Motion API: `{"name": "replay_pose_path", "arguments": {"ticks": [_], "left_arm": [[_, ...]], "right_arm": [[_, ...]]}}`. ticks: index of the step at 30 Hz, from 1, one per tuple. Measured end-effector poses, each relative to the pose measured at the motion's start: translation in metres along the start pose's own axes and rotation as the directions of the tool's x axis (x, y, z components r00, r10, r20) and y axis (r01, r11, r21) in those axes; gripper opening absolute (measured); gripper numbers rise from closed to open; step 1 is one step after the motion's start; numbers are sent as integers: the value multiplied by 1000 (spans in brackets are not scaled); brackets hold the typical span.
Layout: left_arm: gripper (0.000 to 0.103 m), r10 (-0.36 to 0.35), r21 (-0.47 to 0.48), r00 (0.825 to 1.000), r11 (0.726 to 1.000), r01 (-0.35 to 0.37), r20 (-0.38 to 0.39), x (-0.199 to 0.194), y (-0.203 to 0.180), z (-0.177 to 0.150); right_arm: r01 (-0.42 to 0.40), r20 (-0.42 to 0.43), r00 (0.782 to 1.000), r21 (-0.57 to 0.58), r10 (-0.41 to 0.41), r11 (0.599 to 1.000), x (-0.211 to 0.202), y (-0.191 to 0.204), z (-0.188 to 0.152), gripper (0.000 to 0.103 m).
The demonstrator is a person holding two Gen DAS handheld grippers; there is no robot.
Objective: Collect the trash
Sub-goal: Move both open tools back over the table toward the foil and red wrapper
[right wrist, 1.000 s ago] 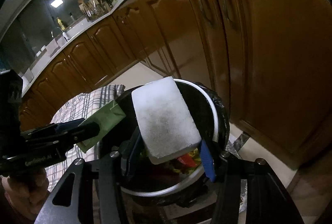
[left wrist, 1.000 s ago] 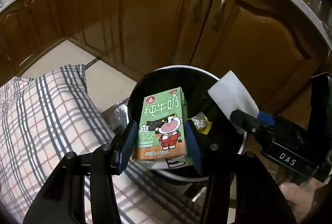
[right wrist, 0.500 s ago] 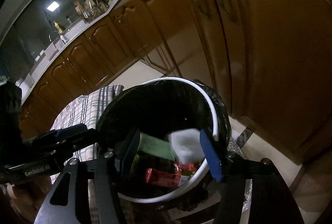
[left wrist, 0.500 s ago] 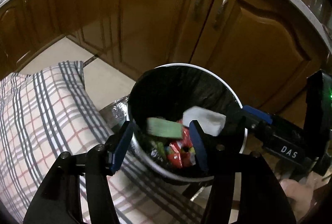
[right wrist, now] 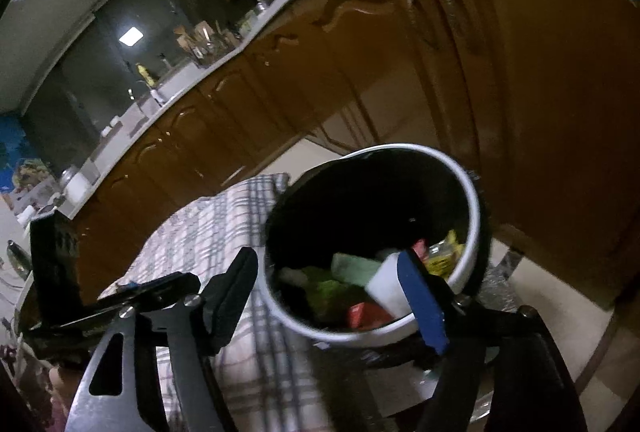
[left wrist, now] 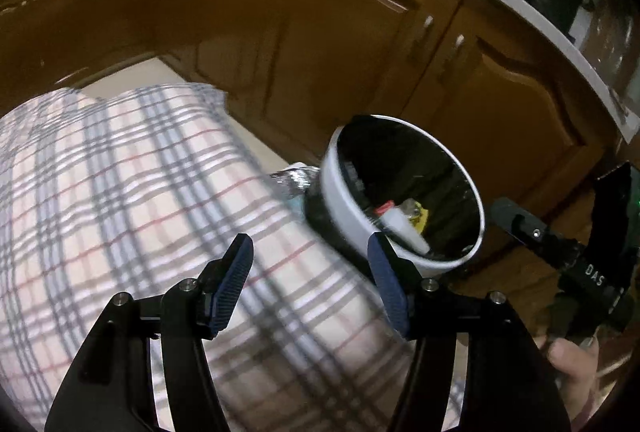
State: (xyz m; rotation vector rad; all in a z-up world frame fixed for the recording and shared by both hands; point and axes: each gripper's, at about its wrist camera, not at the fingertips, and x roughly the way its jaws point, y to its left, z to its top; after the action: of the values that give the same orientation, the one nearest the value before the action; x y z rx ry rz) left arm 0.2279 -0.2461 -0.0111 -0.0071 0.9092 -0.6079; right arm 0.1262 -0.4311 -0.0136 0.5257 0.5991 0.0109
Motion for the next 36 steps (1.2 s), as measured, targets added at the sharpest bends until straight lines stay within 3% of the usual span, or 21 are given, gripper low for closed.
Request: {"name": "replay_pose_path", "arguments": {"ticks": [13, 36], "left_arm": [[62, 120, -163, 990, 981, -107, 73, -74, 92, -53], [62, 331, -371, 937, 889, -268, 114, -173, 208, -122]], "right_arm": [[-145, -77, 988, -126, 136, 981, 22, 97, -43, 81], [-342, -222, 932, -281, 286, 897, 65, 224, -83, 81]]}}
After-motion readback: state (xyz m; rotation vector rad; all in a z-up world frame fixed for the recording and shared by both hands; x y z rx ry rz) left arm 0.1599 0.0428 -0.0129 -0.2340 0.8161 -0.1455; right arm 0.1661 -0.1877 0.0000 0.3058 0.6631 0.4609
